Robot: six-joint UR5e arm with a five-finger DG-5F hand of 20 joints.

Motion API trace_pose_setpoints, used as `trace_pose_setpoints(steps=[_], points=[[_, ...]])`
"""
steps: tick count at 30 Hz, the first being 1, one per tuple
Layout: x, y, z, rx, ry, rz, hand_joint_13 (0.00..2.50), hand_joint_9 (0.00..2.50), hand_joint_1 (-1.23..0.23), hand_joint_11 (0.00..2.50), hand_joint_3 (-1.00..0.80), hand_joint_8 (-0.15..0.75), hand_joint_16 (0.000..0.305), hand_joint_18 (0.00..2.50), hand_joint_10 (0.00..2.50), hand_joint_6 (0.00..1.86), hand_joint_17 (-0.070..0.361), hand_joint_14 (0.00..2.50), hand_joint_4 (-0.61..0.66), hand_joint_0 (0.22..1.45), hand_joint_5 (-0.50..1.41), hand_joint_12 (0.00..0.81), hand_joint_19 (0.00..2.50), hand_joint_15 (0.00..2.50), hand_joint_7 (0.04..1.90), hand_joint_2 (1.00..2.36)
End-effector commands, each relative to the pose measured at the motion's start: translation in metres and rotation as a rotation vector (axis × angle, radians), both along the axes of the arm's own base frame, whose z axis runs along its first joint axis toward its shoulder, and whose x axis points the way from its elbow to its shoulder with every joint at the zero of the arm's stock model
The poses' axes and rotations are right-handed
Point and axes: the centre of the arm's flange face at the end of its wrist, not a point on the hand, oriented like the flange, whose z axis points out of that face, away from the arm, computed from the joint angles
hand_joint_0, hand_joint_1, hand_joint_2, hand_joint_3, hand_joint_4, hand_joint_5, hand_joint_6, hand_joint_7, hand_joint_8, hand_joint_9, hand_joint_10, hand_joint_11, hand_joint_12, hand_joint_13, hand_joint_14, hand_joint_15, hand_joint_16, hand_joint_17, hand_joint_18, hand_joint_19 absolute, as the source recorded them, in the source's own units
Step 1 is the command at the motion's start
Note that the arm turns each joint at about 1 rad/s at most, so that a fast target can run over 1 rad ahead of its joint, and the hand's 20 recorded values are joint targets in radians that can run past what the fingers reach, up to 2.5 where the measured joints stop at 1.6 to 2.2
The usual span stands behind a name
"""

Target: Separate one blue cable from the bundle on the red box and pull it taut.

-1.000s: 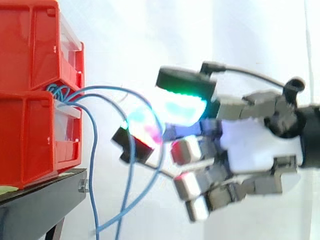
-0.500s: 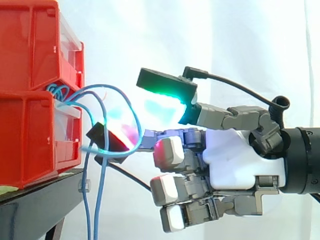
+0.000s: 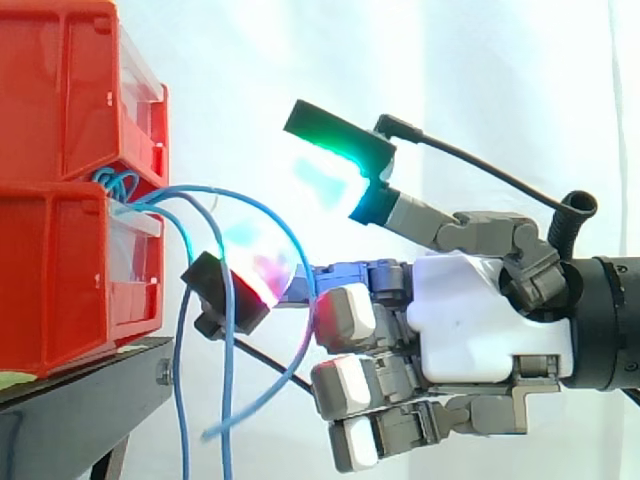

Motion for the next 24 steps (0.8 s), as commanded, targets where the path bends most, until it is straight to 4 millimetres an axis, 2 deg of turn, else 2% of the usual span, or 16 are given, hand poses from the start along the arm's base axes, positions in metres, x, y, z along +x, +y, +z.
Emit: trace_pose_setpoints(steps=[1, 8, 12, 20, 24], points=[[0.0, 0.0, 0.0, -0.001, 0.003, 0.001, 1.21, 1.32, -0.64, 0.58, -0.5, 0.234, 0.064, 0.91, 0.02, 0.86, 0.143, 0.02, 0.06, 0.45, -0.07, 0.369, 0.8, 0.6, 0.97, 1.0], [-0.001, 0.0, -0.001, 0.001, 0.005, 0.001, 1.19, 1.29, -0.76, 0.59, -0.5, 0.22, 0.058, 0.89, 0.02, 0.87, 0.13, 0.03, 0.06, 0.5, -0.08, 0.346, 0.81, 0.61, 0.97, 1.0], [-0.001, 0.0, -0.001, 0.001, 0.005, 0.001, 1.18, 1.28, -0.76, 0.61, -0.5, 0.204, 0.054, 0.87, 0.02, 0.88, 0.122, 0.02, 0.05, 0.54, -0.08, 0.329, 0.82, 0.62, 0.98, 1.0], [-0.001, 0.0, -0.001, -0.001, 0.006, 0.001, 1.18, 1.27, -0.53, 0.58, -0.5, 0.234, 0.064, 0.88, 0.02, 0.86, 0.144, 0.02, 0.07, 0.46, -0.09, 0.368, 0.81, 0.6, 0.9, 1.0], [-0.009, -0.02, -0.007, -0.057, 0.082, -0.023, 1.17, 1.27, -0.46, 0.58, -0.5, 0.23, 0.062, 0.86, 0.02, 0.86, 0.14, 0.02, 0.06, 0.48, -0.09, 0.365, 0.82, 0.61, 0.92, 1.0]])
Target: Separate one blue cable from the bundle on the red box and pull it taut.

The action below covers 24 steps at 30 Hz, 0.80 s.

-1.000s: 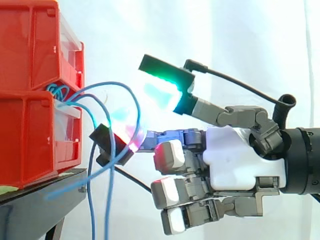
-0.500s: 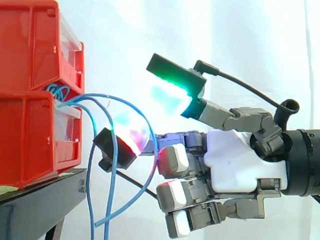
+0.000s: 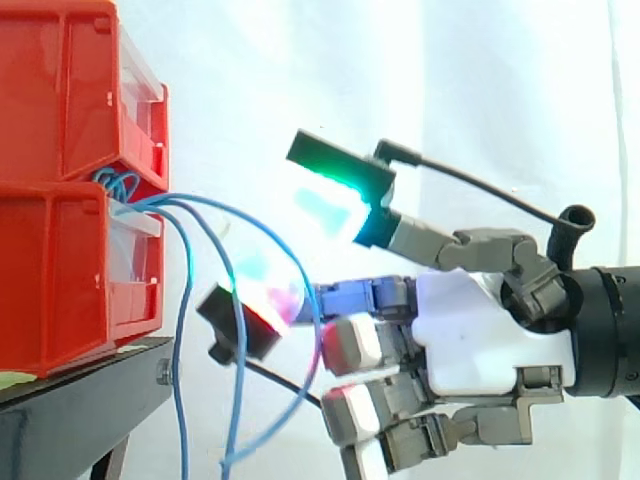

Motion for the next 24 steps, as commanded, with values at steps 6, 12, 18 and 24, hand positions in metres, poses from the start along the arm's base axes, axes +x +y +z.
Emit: trace_pose_setpoints(steps=[6, 12, 18, 24], points=[[-0.016, -0.031, 0.019, -0.095, 0.091, -0.032, 1.16, 1.26, -0.47, 0.61, -0.47, 0.218, 0.056, 0.81, 0.02, 0.86, 0.126, 0.03, 0.06, 0.56, -0.09, 0.34, 0.85, 0.63, 0.97, 1.0], [-0.02, -0.038, 0.044, -0.183, 0.083, -0.037, 1.15, 1.25, -0.61, 0.62, -0.37, 0.215, 0.055, 0.81, 0.02, 0.88, 0.125, 0.03, 0.06, 0.57, -0.09, 0.339, 0.85, 0.63, 0.97, 1.01], [-0.02, -0.039, 0.058, -0.243, 0.081, -0.04, 1.15, 1.23, -0.65, 0.61, -0.39, 0.213, 0.055, 0.81, 0.02, 0.88, 0.123, 0.02, 0.06, 0.57, -0.1, 0.337, 0.84, 0.63, 0.94, 1.01], [-0.017, -0.039, 0.066, -0.246, 0.069, -0.041, 1.16, 1.25, -0.53, 0.6, -0.5, 0.221, 0.058, 0.83, 0.02, 0.88, 0.13, 0.02, 0.07, 0.52, -0.09, 0.347, 0.83, 0.62, 0.93, 1.0]])
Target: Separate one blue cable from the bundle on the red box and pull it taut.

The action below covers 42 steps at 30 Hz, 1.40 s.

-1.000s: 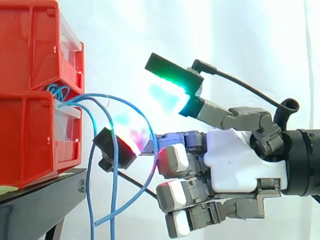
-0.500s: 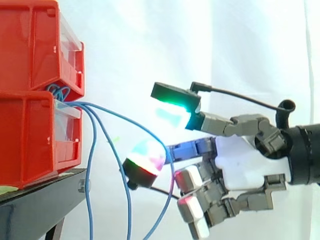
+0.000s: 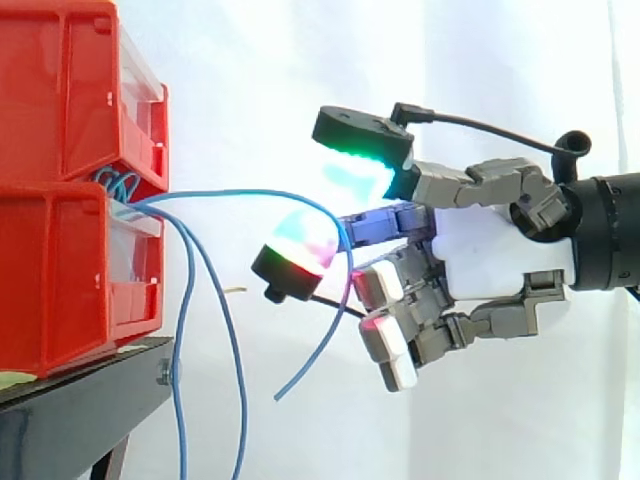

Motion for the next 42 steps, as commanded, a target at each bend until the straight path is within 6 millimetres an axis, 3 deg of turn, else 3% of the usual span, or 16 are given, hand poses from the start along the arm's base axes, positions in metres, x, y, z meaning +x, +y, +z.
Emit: trace_pose_setpoints(steps=[1, 3, 14, 21, 24, 27, 29, 32, 34, 42], points=[[0.0012, -0.0005, 0.0042, -0.004, -0.004, -0.001, 1.15, 1.25, -0.48, 0.6, -0.5, 0.221, 0.057, 0.83, 0.02, 0.88, 0.129, 0.02, 0.06, 0.53, -0.09, 0.343, 0.83, 0.62, 0.93, 1.0], [0.0013, -0.0005, 0.0053, -0.008, -0.002, 0.0, 1.15, 1.25, -0.41, 0.61, -0.49, 0.212, 0.056, 0.82, 0.02, 0.88, 0.126, 0.03, 0.05, 0.57, -0.09, 0.339, 0.84, 0.63, 0.95, 1.0], [0.0008, -0.0006, 0.0049, -0.01, 0.003, 0.0, 1.07, 1.13, -0.74, 0.66, -0.13, 0.227, 0.055, 0.78, 0.02, 0.93, 0.123, 0.02, 0.06, 0.61, -0.12, 0.336, 0.84, 0.62, 0.89, 1.02], [0.0008, -0.0006, 0.0049, -0.01, 0.003, 0.0, 1.06, 1.11, -0.77, 0.66, -0.2, 0.212, 0.054, 0.77, 0.02, 0.95, 0.121, 0.02, 0.01, 0.65, -0.14, 0.326, 0.83, 0.62, 0.83, 1.02], [0.0008, -0.0006, 0.0049, -0.01, 0.003, 0.0, 1.06, 1.09, -0.77, 0.66, -0.33, 0.205, 0.053, 0.76, 0.02, 0.95, 0.119, 0.03, 0.03, 0.65, -0.14, 0.323, 0.82, 0.62, 0.8, 1.01], [0.0009, 0.0006, 0.0049, -0.01, 0.003, 0.001, 1.06, 1.13, -0.72, 0.65, -0.5, 0.207, 0.053, 0.76, 0.02, 0.93, 0.12, 0.03, 0.07, 0.58, -0.13, 0.32, 0.83, 0.62, 0.82, 1.0], [0.0009, 0.0006, 0.0049, -0.01, 0.003, 0.001, 1.09, 1.17, -0.52, 0.62, -0.5, 0.221, 0.058, 0.79, 0.02, 0.91, 0.131, 0.02, 0.07, 0.51, -0.11, 0.348, 0.82, 0.61, 0.87, 1.0], [0.0008, -0.0006, 0.0049, -0.01, 0.003, 0.0, 1.09, 1.19, -0.36, 0.61, -0.5, 0.216, 0.055, 0.76, 0.02, 0.9, 0.125, 0.02, 0.05, 0.55, -0.1, 0.346, 0.85, 0.61, 0.92, 1.0], [0.0008, -0.0006, 0.0049, -0.01, 0.003, 0.0, 1.09, 1.21, -0.34, 0.62, -0.49, 0.213, 0.055, 0.76, 0.02, 0.9, 0.123, 0.02, 0.05, 0.57, -0.1, 0.341, 0.85, 0.62, 0.93, 1.0], [0.0014, -0.0005, 0.0063, -0.009, 0.0, 0.0, 1.08, 1.15, -0.62, 0.62, -0.2, 0.215, 0.054, 0.76, 0.02, 0.91, 0.122, 0.02, 0.06, 0.59, -0.1, 0.338, 0.85, 0.63, 0.93, 1.02]])
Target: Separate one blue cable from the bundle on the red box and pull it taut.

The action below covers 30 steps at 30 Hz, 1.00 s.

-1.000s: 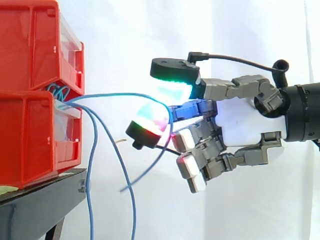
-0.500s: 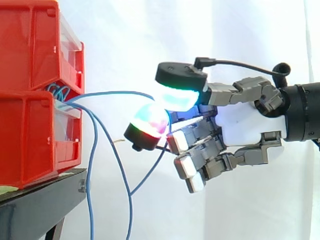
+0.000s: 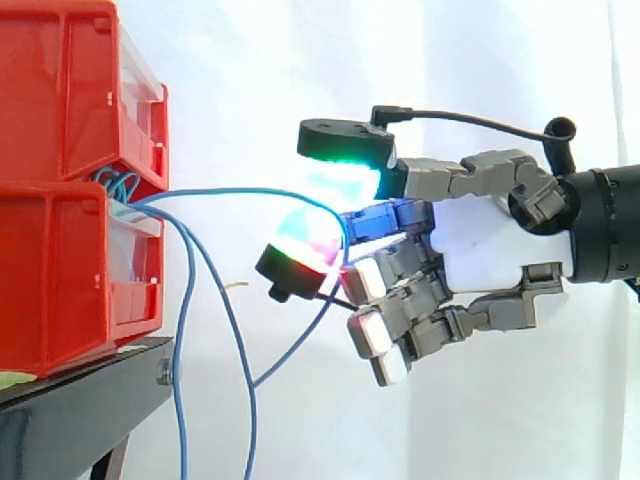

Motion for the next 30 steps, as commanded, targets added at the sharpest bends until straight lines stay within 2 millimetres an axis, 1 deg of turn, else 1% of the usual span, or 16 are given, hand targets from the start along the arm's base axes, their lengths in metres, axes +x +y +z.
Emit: trace_pose_setpoints(steps=[1, 2, 3, 4, 5, 7, 10, 15, 16, 20, 25, 30], points=[[0.0007, -0.0003, 0.0019, 0.0, -0.004, 0.0, 1.07, 1.14, -0.64, 0.63, -0.18, 0.217, 0.054, 0.76, 0.02, 0.91, 0.122, 0.02, 0.05, 0.59, -0.1, 0.335, 0.84, 0.63, 0.93, 1.02], [0.0008, 0.0009, 0.0019, 0.0, -0.004, 0.001, 1.06, 1.13, -0.68, 0.64, -0.17, 0.217, 0.054, 0.76, 0.02, 0.91, 0.122, 0.03, 0.05, 0.6, -0.11, 0.334, 0.84, 0.63, 0.91, 1.02], [0.001, -0.0002, 0.0026, 0.001, -0.005, 0.0, 1.06, 1.13, -0.69, 0.63, -0.16, 0.215, 0.055, 0.77, 0.02, 0.91, 0.124, 0.02, 0.05, 0.6, -0.11, 0.336, 0.83, 0.63, 0.91, 1.02], [0.001, -0.0002, 0.003, 0.0, -0.004, 0.0, 1.06, 1.11, -0.74, 0.63, -0.14, 0.219, 0.053, 0.75, 0.02, 0.92, 0.12, 0.03, 0.05, 0.61, -0.11, 0.332, 0.84, 0.63, 0.9, 1.02], [0.0011, -0.0002, 0.0036, 0.0, -0.004, 0.0, 1.05, 1.1, -0.77, 0.63, -0.13, 0.216, 0.054, 0.75, 0.02, 0.93, 0.121, 0.03, 0.03, 0.62, -0.12, 0.331, 0.83, 0.62, 0.9, 1.02], [0.0006, -0.0014, 0.0062, -0.003, 0.0, -0.002, 1.04, 1.09, -0.78, 0.63, -0.13, 0.211, 0.053, 0.75, 0.03, 0.94, 0.12, 0.03, 0.01, 0.63, -0.12, 0.329, 0.83, 0.62, 0.9, 1.02], [0.0004, -0.0013, 0.0076, -0.007, 0.012, 0.0, 1.03, 1.07, -0.78, 0.64, -0.16, 0.209, 0.053, 0.74, 0.02, 0.94, 0.118, 0.03, -0.01, 0.65, -0.13, 0.326, 0.82, 0.62, 0.87, 1.02], [-0.0001, -0.0024, 0.0098, -0.01, 0.022, 0.0, 1.01, 1.06, -0.78, 0.63, -0.28, 0.203, 0.052, 0.72, 0.02, 0.95, 0.117, 0.03, -0.01, 0.68, -0.13, 0.321, 0.8, 0.61, 0.83, 1.02], [-0.0004, -0.0036, 0.0096, -0.01, 0.023, -0.001, 1.01, 1.06, -0.78, 0.63, -0.32, 0.199, 0.052, 0.72, 0.02, 0.95, 0.117, 0.03, -0.01, 0.68, -0.13, 0.321, 0.8, 0.61, 0.84, 1.01], [-0.0006, -0.0036, 0.0108, -0.008, 0.021, -0.001, 1.01, 1.06, -0.78, 0.63, -0.37, 0.198, 0.052, 0.72, 0.02, 0.95, 0.116, 0.03, -0.03, 0.69, -0.13, 0.319, 0.8, 0.61, 0.84, 1.01], [-0.0008, -0.0036, 0.0107, -0.007, 0.023, -0.002, 1.0, 1.05, -0.78, 0.64, -0.39, 0.197, 0.052, 0.72, 0.02, 0.95, 0.116, 0.02, -0.05, 0.7, -0.13, 0.315, 0.8, 0.61, 0.86, 1.01], [-0.0011, -0.0037, 0.0091, -0.006, 0.029, -0.002, 0.99, 1.05, -0.76, 0.63, -0.35, 0.197, 0.052, 0.72, 0.02, 0.96, 0.116, 0.03, -0.07, 0.7, -0.13, 0.319, 0.8, 0.61, 0.86, 1.01]])
